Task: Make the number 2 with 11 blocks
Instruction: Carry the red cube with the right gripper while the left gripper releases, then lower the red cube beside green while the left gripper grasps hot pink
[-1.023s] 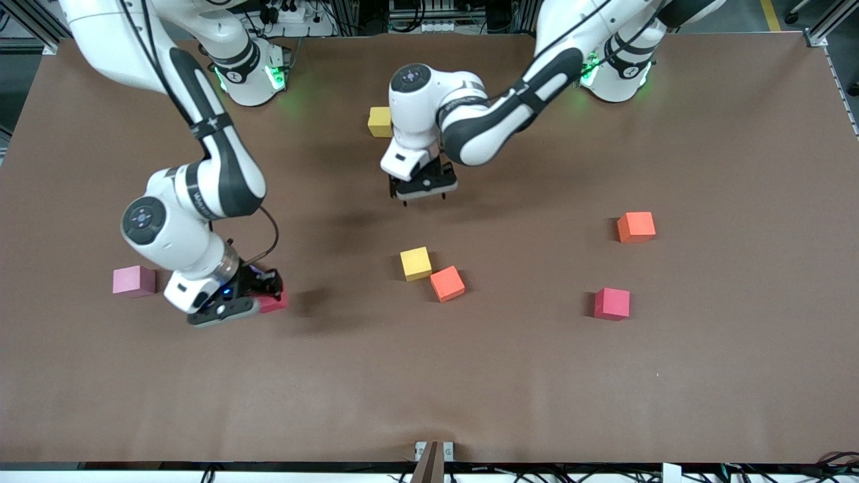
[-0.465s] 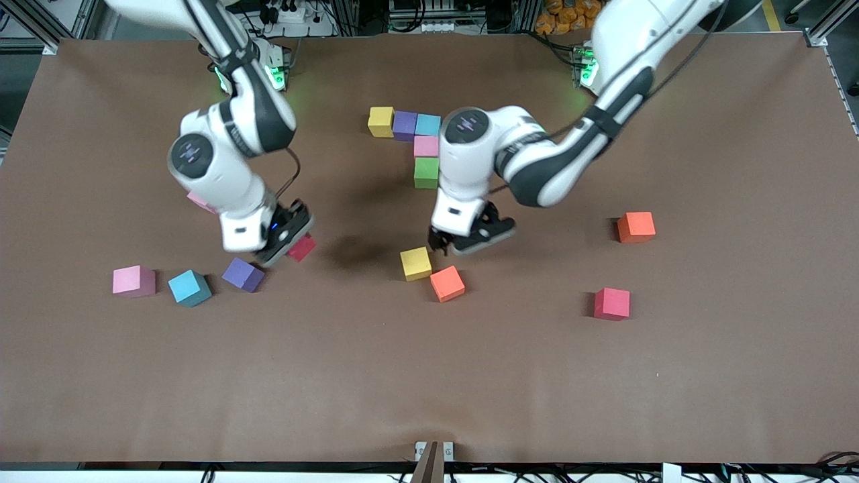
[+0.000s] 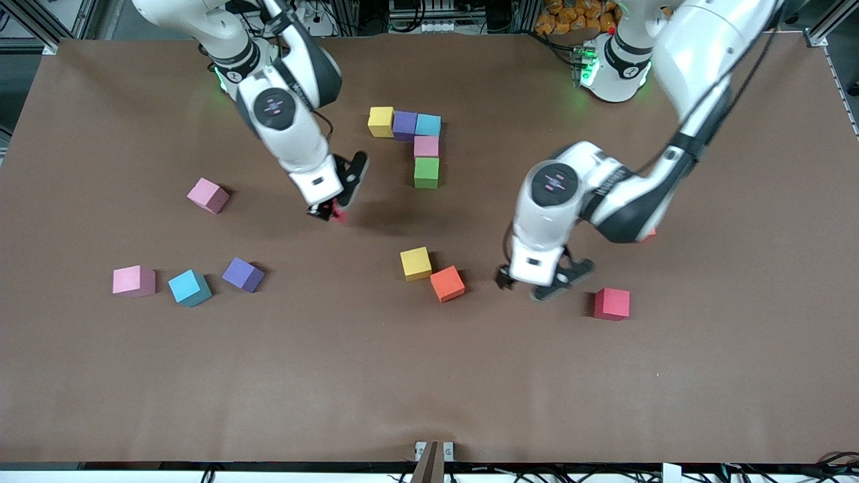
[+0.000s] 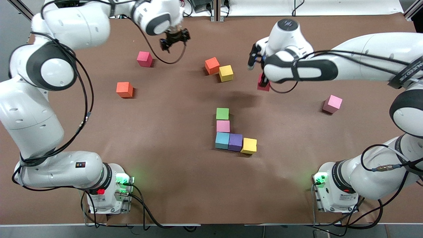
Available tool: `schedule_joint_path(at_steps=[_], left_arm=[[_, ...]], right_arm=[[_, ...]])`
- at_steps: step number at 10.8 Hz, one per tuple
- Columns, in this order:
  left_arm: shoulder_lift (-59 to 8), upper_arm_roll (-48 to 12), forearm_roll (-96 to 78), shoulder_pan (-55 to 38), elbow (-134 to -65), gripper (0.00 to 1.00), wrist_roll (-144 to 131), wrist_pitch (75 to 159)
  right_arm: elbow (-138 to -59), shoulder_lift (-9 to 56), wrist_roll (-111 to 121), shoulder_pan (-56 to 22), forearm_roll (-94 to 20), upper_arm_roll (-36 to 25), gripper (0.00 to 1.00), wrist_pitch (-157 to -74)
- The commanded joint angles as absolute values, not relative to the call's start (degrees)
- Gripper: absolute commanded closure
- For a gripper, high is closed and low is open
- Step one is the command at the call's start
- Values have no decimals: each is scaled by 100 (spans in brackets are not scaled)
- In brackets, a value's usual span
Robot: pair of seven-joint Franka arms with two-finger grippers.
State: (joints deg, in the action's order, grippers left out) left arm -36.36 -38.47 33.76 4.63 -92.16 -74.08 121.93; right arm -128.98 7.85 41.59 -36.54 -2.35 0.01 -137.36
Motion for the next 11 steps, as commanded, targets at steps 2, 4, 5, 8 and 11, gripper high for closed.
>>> schedule_joint_path(at_steps=[2, 4, 5, 8, 11], left_arm=[[-3691, -3920, 3234, 1290, -9237, 0, -5674, 12129], [-3770, -3911, 3234, 1528, -9237, 0, -4829, 12173], [-3875, -3911, 3226, 1590, -9229, 0, -4408, 12208], [-4069, -3894, 3156, 1818, -9176, 0, -3187, 12322], [-4061, -3885, 2857, 2100, -9193, 0, -2242, 12322]], right_arm=[[-13025, 1097, 4790, -4234, -141, -44, 69, -14034], [-13025, 1536, 4773, -4726, -141, -44, 69, -14658], [-13025, 1590, 4729, -4885, -141, -44, 69, -14712], [-13043, 1705, 4458, -5325, -202, -44, 69, -15020], [-13052, 1714, 4113, -5546, -202, -44, 69, -15012]])
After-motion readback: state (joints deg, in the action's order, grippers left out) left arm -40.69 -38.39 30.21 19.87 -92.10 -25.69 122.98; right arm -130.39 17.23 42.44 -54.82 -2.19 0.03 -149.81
